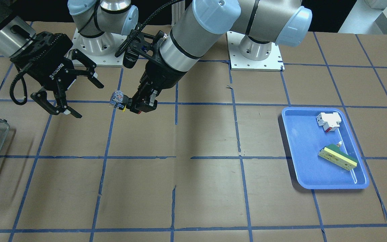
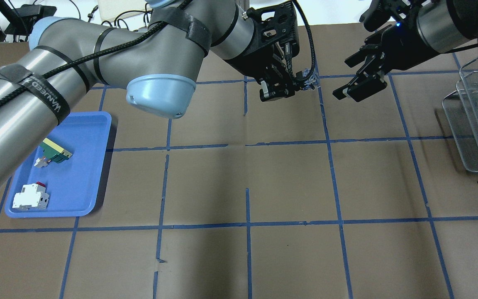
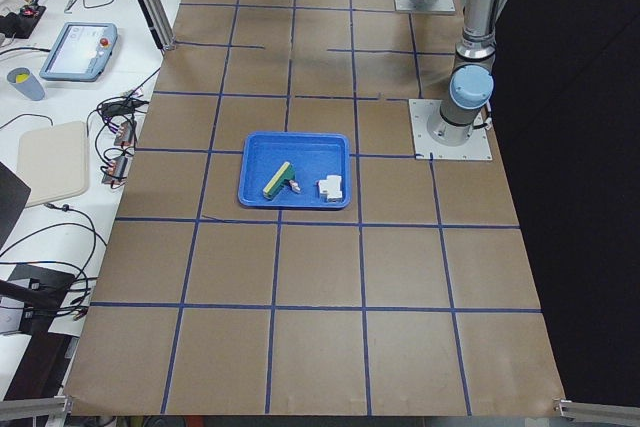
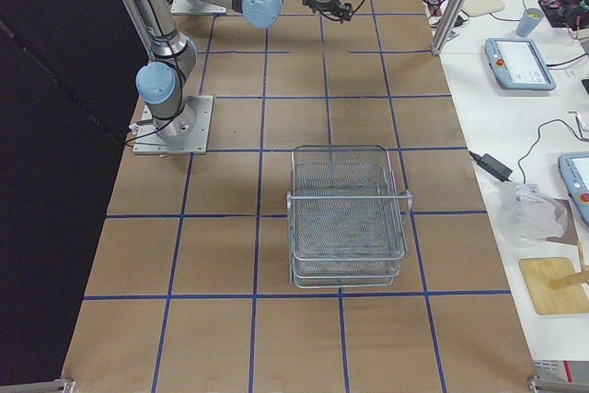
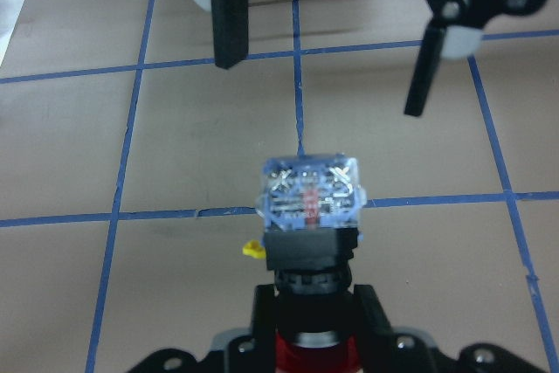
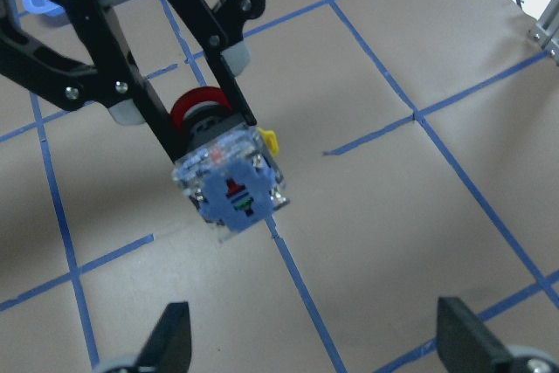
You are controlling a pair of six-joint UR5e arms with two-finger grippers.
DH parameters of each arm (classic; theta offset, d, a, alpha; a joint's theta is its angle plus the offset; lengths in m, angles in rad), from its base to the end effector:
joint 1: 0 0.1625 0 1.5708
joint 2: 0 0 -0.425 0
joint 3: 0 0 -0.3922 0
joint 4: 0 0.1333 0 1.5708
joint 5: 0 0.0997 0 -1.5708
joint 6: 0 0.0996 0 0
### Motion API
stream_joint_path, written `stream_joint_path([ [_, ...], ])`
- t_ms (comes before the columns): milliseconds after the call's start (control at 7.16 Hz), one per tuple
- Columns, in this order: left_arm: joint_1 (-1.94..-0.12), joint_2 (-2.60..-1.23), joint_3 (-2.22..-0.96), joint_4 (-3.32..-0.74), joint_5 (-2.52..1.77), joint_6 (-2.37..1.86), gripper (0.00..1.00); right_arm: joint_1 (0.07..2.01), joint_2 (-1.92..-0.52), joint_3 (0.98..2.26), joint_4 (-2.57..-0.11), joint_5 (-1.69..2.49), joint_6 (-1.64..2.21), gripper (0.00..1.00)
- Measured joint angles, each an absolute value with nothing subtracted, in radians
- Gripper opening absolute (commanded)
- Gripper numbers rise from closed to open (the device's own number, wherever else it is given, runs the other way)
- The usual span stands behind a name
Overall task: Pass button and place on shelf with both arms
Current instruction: 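Close the right gripper on the button's switch block beside the left gripper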
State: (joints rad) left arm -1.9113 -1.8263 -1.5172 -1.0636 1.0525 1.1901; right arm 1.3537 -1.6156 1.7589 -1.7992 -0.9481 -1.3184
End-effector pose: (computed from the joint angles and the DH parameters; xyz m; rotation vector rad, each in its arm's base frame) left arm -0.3768 -0.5166 0.4425 -1.9601 -1.8807 0.6770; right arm 0.0845 -0.5054 0.4589 -1.4282 2.2561 -0.6785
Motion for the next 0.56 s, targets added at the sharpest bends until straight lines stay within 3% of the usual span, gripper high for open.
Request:
stream_joint_path([
  [559, -1.911, -1.823, -1.517, -1.049, 1.053, 1.179, 0.00, 1.359, -1.627, 1.761, -1.787, -0.844, -1.470, 1.00],
])
